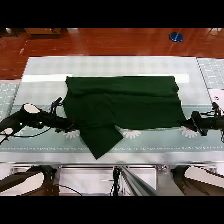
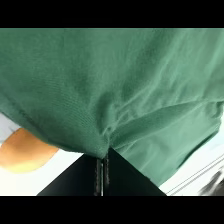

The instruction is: Fold the shirts.

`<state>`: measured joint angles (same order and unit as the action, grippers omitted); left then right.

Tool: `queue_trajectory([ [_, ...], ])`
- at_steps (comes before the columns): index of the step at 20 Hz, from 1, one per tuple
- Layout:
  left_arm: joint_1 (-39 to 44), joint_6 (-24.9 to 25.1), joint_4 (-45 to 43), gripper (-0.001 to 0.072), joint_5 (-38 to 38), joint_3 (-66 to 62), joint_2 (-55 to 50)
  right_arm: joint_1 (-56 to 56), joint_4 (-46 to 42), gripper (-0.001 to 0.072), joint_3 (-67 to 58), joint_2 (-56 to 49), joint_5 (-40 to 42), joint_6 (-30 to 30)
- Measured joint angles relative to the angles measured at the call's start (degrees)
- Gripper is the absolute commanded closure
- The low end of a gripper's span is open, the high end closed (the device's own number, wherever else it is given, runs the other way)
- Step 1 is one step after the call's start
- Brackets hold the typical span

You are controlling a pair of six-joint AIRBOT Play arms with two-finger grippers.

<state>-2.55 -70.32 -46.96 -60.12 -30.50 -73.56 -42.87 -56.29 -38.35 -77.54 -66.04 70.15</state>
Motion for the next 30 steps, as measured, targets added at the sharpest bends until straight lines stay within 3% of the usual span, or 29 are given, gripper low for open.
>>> queue_trajectory([
  [2,0.0,0.8,-1.7,0.0687,-1.2,-2.3,1.0,0.1,1.2,0.0686,0.1,1.7,0.0,-2.5],
  [9,-0.3,1.6,3.4,0.0687,-6.4,-19.1,6.8,1.5,23.8,0.0687,-0.3,11.1,-5.2,-10.1],
  [13,-1.1,1.7,4.4,0.0688,-6.6,-26.8,7.3,6.2,28.7,0.0687,-3.9,12.7,-3.8,-11.2],
  [19,-5.3,1.7,4.9,0.0687,-5.1,-30.3,4.7,11.4,25.4,0.0688,-13.9,11.7,6.3,-7.9],
  [30,-7.4,1.7,5.4,0.0687,-3.3,-42.2,-13.4,19.9,21.2,0.0687,-28.7,-6.6,14.6,-4.6],
])
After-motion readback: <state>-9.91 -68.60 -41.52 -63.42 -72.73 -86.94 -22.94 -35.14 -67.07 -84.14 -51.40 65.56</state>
